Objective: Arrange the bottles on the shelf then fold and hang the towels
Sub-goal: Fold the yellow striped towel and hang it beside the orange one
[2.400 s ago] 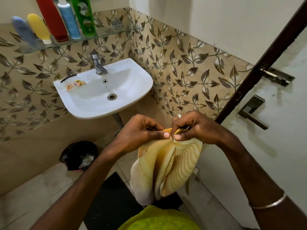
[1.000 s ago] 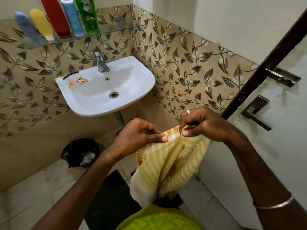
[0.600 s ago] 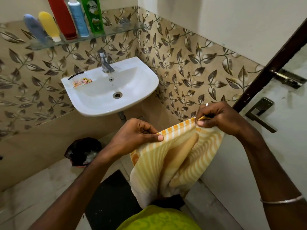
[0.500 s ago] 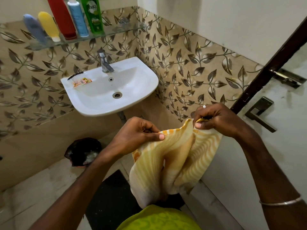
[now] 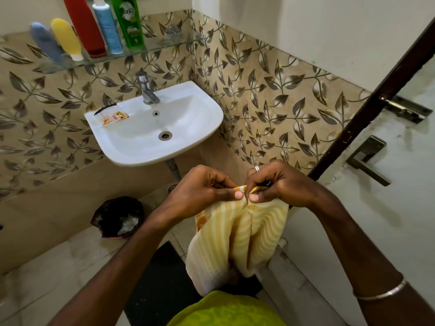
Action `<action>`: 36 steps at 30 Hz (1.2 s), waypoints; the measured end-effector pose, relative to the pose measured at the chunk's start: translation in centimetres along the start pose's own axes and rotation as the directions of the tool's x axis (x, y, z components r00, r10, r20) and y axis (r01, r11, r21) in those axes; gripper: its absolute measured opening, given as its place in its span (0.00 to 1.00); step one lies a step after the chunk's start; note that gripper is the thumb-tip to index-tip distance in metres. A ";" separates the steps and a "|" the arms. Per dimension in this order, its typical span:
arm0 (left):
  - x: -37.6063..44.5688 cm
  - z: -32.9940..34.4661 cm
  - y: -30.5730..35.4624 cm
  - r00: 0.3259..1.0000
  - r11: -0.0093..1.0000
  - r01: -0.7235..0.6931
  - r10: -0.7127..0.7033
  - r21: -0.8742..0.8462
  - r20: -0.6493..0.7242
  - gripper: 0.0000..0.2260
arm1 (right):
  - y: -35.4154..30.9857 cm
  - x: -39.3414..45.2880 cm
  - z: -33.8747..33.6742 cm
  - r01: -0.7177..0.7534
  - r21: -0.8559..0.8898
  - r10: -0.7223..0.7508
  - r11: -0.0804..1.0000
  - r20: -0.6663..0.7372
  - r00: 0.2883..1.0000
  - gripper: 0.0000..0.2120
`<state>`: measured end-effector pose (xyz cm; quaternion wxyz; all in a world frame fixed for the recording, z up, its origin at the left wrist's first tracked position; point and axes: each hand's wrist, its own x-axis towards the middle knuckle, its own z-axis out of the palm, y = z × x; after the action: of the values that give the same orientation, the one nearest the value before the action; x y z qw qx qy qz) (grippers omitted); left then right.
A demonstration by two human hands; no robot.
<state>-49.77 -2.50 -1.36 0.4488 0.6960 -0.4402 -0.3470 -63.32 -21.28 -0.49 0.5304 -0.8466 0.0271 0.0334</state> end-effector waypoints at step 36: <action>-0.5 0.6 0.0 0.995 0.996 0.091 -0.090 -0.021 0.042 0.09 | -0.2 0.2 -1.0 -0.041 0.029 0.040 0.999 0.045 0.998 0.05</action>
<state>-50.47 -2.26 -1.54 0.4312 0.7028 -0.4136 -0.3862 -63.05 -22.11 0.10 0.5428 -0.8369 0.0330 0.0625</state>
